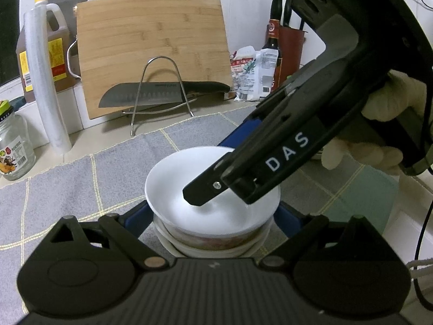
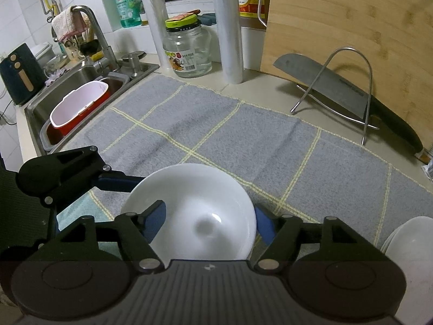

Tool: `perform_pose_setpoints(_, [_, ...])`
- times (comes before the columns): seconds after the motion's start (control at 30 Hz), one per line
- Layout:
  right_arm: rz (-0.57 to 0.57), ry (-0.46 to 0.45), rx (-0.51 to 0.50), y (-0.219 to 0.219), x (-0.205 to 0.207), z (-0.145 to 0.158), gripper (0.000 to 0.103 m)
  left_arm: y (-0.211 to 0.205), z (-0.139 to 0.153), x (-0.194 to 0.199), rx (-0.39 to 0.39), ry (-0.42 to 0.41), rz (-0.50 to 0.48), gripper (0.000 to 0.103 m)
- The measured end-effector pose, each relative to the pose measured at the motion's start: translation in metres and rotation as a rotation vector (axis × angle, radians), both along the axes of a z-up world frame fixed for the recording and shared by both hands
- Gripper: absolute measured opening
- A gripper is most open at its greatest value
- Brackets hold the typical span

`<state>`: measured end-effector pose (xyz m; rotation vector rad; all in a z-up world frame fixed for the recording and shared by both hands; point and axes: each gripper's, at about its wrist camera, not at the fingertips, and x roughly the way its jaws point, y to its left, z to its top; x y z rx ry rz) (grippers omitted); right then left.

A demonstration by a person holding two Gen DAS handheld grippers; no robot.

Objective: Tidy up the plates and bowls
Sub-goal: 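Lower the bowl into the nested bowls and open the right gripper, then grasp the three-bowl stack from opposite sides with both grippers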

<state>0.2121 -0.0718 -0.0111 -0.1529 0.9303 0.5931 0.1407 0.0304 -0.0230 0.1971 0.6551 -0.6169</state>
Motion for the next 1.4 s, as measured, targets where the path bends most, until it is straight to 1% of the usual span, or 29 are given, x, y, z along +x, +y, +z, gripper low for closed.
perform_pose_setpoints(0.03, [0.001,-0.005,0.002,0.000,0.000,0.001,0.083,0.001,0.000,0.000,-0.001,-0.002,0.002,0.096])
perform_pose_setpoints(0.1, [0.005,-0.007,0.014,-0.001,-0.001,0.002,0.085,0.001,0.001,-0.001,-0.002,-0.007,-0.001,0.096])
perform_pose_setpoints(0.17, [0.004,-0.015,0.015,-0.001,-0.002,0.004,0.091,0.002,0.001,-0.002,0.002,-0.009,-0.006,0.098])
perform_pose_setpoints(0.27, [0.001,-0.030,0.008,-0.001,-0.003,0.005,0.096,0.004,0.004,-0.006,0.010,-0.018,-0.015,0.100])
perform_pose_setpoints(0.43, [0.016,-0.031,0.009,0.003,-0.006,0.004,0.098,0.008,0.007,-0.010,0.020,-0.025,-0.030,0.100])
perform_pose_setpoints(0.63, [0.035,-0.048,-0.030,0.012,-0.011,0.000,0.100,0.014,0.007,-0.015,0.026,-0.017,-0.037,0.100])
perform_pose_setpoints(0.83, [0.009,-0.085,-0.002,-0.002,-0.018,0.008,0.101,0.028,0.005,-0.020,0.055,-0.010,-0.036,0.100])
perform_pose_setpoints(0.93, [-0.013,-0.106,0.021,-0.017,-0.025,0.012,0.103,0.038,-0.002,-0.016,0.067,0.023,-0.030,0.100])
perform_pose_setpoints(1.03, [-0.026,-0.104,0.040,-0.031,-0.034,0.012,0.103,0.045,-0.013,-0.009,0.069,0.077,-0.029,0.100])
perform_pose_setpoints(1.17, [-0.024,-0.088,0.024,-0.041,-0.046,0.007,0.103,0.046,-0.028,-0.003,0.078,0.137,-0.059,0.100])
perform_pose_setpoints(1.3, [-0.025,-0.051,-0.013,-0.045,-0.054,-0.009,0.103,0.040,-0.041,0.002,0.083,0.188,-0.094,0.100])
perform_pose_setpoints(1.4, [-0.039,-0.032,-0.075,-0.042,-0.055,-0.030,0.103,0.034,-0.048,0.005,0.108,0.199,-0.121,0.100])
